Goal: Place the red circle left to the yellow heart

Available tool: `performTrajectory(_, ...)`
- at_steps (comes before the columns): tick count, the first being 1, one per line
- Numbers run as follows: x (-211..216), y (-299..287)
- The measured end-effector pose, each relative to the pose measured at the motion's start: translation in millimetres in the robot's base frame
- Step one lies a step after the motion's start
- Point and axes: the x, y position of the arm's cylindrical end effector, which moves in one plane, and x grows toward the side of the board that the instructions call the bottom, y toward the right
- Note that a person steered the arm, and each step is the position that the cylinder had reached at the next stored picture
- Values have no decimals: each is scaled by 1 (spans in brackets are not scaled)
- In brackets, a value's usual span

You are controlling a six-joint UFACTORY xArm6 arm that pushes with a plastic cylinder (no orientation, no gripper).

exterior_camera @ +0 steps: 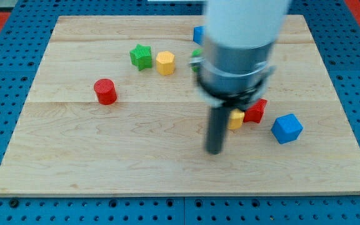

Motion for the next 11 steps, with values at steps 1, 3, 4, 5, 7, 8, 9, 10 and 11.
performTrajectory(1,-34,-117)
performTrajectory(3,-120,-231)
performTrajectory(4,-142,-183)
performTrajectory(5,-109,-123)
performTrajectory(7,-110,-89)
performTrajectory(8,-78,-16)
performTrajectory(9,-56,-48)
performTrajectory(10,-67,21)
performTrajectory(11,-67,-49)
